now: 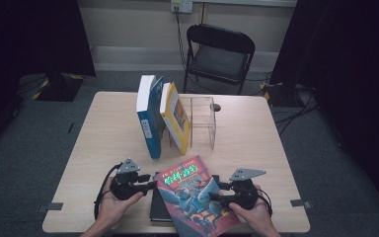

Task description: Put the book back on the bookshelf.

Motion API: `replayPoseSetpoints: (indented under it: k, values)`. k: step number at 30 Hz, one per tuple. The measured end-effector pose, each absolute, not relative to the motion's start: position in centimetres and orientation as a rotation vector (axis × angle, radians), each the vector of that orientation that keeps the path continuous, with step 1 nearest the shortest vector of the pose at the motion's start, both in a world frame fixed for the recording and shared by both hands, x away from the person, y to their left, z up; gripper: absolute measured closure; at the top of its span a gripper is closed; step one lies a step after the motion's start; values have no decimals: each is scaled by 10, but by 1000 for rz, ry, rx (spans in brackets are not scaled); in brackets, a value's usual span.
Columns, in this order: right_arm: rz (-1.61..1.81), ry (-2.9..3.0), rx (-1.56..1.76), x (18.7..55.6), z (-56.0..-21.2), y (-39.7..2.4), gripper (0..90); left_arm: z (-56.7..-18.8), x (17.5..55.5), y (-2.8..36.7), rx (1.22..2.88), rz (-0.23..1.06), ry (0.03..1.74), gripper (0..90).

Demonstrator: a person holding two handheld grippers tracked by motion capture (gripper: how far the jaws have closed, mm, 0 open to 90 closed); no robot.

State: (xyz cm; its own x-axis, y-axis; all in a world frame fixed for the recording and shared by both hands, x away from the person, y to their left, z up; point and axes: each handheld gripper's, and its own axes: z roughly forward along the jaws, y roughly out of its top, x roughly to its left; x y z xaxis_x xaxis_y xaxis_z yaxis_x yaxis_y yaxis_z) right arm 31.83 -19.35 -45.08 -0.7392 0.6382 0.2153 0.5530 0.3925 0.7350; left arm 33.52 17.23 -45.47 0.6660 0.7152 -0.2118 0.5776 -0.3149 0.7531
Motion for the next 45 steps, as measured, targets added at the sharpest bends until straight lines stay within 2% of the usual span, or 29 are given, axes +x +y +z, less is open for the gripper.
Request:
replayPoseSetpoints:
  k: [8,13,16,20,23,32,40,43,45]
  values:
    - [1274,2506,1078,329,-452,-188,388,-457,348,169,2006,178,1024,549]
    - [1311,2498,1115,347,-455,-183,379,-450,330,166,1979,150,1022,564]
    - [1324,2498,1116,349,-456,-184,379,-450,319,159,1997,81,979,562]
    - [1324,2488,1123,348,-457,-183,387,-456,319,149,1980,17,1008,483]
    - [1334,2485,1137,348,-457,-184,388,-456,320,147,1982,33,1031,435]
    - [1304,2451,1202,342,-456,-182,387,-457,331,146,1970,25,1050,464]
    - [1280,2474,1201,331,-453,-188,403,-455,346,137,1997,75,1054,424]
    - [1270,2482,1205,335,-450,-188,443,-455,347,138,1995,65,1043,423]
    - [1303,2466,1228,345,-448,-187,437,-456,346,138,1985,65,1046,424]
